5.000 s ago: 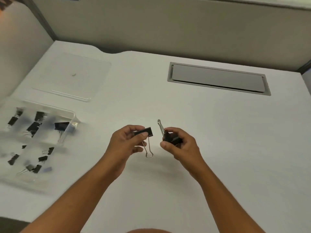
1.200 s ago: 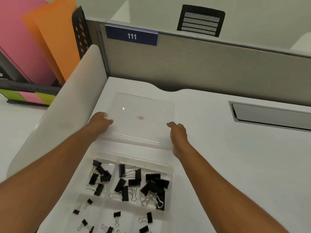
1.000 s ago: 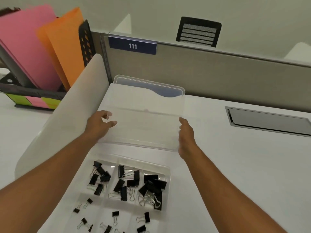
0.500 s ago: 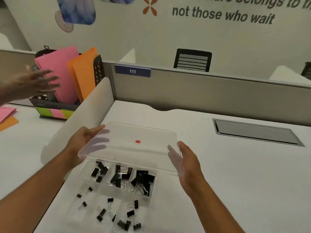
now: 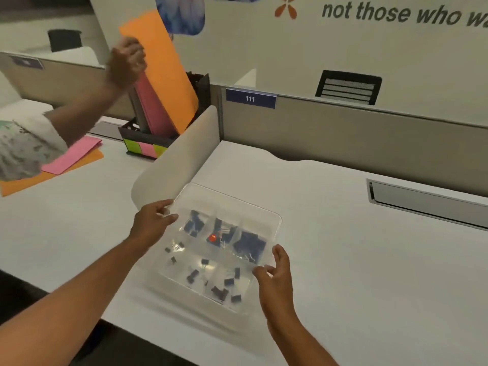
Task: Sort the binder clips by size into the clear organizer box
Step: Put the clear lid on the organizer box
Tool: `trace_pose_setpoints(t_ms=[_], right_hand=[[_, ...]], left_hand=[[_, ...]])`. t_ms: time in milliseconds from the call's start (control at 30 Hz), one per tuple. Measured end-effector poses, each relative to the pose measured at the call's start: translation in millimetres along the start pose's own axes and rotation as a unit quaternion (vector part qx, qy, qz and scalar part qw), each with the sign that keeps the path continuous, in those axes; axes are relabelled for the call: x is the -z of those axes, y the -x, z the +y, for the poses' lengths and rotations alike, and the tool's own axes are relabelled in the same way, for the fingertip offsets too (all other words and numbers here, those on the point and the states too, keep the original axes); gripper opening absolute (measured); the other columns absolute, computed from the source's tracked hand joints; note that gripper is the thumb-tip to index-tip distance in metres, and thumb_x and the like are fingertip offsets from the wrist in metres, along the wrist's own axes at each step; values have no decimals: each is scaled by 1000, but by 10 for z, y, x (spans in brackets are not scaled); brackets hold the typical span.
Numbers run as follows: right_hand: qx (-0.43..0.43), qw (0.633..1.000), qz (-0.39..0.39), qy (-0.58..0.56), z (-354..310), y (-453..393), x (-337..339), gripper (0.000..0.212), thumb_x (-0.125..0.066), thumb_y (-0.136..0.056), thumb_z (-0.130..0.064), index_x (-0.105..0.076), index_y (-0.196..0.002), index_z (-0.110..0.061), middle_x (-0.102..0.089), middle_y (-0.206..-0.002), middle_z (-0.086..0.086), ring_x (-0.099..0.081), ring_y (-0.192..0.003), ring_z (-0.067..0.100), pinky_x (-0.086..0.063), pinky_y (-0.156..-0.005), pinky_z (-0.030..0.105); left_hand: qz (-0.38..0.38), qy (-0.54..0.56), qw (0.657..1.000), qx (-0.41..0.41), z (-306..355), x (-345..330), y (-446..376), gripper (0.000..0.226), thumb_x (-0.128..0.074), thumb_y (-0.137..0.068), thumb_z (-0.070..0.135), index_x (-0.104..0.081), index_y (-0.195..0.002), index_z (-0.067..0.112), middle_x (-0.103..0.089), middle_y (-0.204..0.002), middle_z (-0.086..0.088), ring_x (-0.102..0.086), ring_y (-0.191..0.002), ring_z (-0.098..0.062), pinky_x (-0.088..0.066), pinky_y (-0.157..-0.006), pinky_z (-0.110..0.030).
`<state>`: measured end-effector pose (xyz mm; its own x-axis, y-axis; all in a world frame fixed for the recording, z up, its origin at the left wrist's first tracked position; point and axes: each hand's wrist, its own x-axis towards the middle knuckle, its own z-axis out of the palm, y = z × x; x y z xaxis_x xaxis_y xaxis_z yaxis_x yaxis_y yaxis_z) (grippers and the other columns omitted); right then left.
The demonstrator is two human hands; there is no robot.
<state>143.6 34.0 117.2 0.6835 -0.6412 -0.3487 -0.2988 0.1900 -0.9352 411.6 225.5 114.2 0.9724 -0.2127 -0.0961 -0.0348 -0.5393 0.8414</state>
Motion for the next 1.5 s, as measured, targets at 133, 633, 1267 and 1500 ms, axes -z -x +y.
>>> trace_pose_setpoints(t_ms=[133,633,1267,1500], right_hand=[[-17,998,1,61,110,19,-181,72,-66,-99,-21,-28,-156,-44,-44,-148,-2,-48,-122,14,-47,-97,34],[51,967,124,216,423,-222,-583,74,-67,-100,-21,-24,-156,-41,-34,-151,0,-39,-142,25,-51,-107,38],[42,889,76,449,564,-480,-415,94,-42,-98,-72,5,-166,-27,-12,-173,3,-30,-154,32,-37,-119,47],[24,942,151,300,241,-821,-271,69,-49,-104,-55,-20,-161,-29,-36,-164,8,-44,-145,32,-41,-118,55]], left_hand=[[-5,-52,999,-2,-154,85,-59,51,-81,-92,27,-66,-140,18,-72,-113,-11,-67,-106,-29,-52,-102,-41],[-36,-9,999,-3,-476,-158,-172,45,-77,-96,27,-66,-139,19,-66,-115,-5,-64,-107,-27,-47,-84,-30],[-68,-12,998,4,-555,-374,-69,37,-60,-106,32,-54,-142,24,-61,-117,-13,-59,-97,-24,-47,-73,-33],[-112,-24,993,22,-304,-269,-406,41,-49,-108,35,-53,-145,20,-58,-140,-7,-54,-111,-20,-39,-91,-34]])
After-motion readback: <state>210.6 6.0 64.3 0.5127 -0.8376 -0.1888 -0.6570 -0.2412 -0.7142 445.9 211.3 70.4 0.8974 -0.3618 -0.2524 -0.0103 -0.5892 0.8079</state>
